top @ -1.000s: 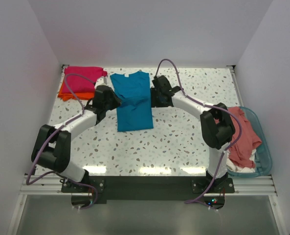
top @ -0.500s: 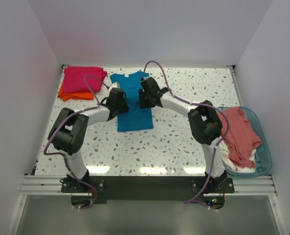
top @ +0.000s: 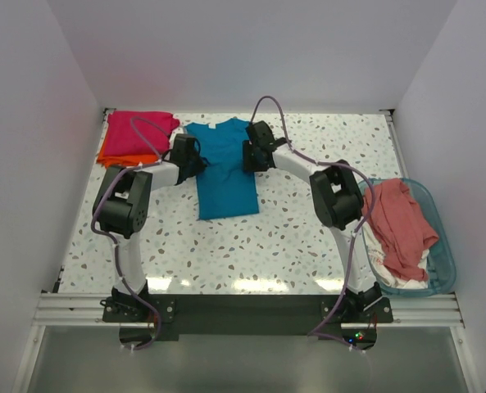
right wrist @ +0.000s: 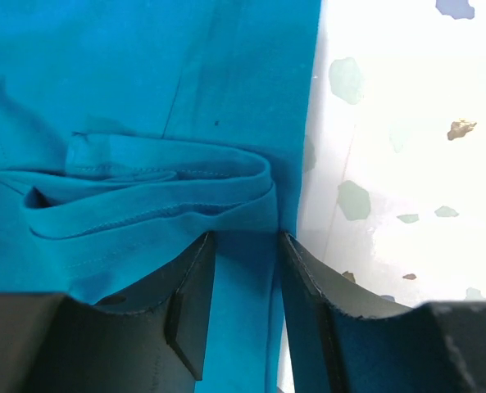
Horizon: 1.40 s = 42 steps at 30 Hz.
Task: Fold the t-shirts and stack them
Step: Fold the tshirt
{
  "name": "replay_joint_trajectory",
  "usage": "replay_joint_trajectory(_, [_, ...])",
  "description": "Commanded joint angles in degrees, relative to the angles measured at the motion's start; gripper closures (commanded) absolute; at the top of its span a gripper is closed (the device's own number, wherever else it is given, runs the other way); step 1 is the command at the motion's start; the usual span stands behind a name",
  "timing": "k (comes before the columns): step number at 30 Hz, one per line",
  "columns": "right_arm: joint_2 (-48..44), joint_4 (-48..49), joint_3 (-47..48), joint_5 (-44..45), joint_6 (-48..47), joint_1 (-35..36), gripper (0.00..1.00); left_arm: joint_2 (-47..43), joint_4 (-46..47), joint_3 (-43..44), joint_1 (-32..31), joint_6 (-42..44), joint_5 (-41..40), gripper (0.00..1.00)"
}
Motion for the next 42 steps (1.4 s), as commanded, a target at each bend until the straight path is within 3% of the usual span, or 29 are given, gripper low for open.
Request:
replay_joint_trajectory(1, [0.8,-2.0,-0.8,0.5,0.5,0.2,0.59,0.8,-1.1,-1.2,-0.2,0.4,0.2,0.99])
replay_joint_trajectory(13, [-9.4,2.3,-19.3,0.8,2.1,0.3,0.59,-8.7,2.4,-13.8,0.0,-1.7,0.0,1.0])
replay_joint_trajectory(23, [-27.1,7.1,-40.8,1.1,6.3,4.5,0.59,-23.5,4.9,-28.1,-3.0,-3.6,0.4,1.0])
replay_joint_trajectory(25, [-29.8,7.2,-43.6,1.1,6.9,4.5,0.53,-27.4,4.2,-28.9,-2.9,-2.6,0.4,0.91])
replay_joint_trajectory(26, [-31.0,6.1,-44.0,1.3,6.9,4.5,0.49,-28.8,3.4,-28.5,-2.9,-2.2,0.6,0.84])
replay_joint_trajectory(27, [-33.6,5.3,-44.1,1.8,7.1,4.5,0.45,-30.1,2.2,-27.6,-3.0,-1.6,0.9,0.7])
replay_joint_trajectory(30, [-38.1,2.7,-44.4,2.2,7.0,4.5,0.39,-35.8,-2.3,-26.1,-3.3,0.0,1.5,0.54])
replay_joint_trajectory(37, [-53.3,1.5,-56.1,0.0,12.1,5.3,0.39,-51.3,-10.4,-35.3,-11.0,-1.5,-1.7,0.48])
replay_joint_trajectory(42, [-61.4,2.6,-66.6,2.9,20.2,13.0,0.44,-60.1,-12.4,-46.8,-17.4,-5.3,-0.7,0.47])
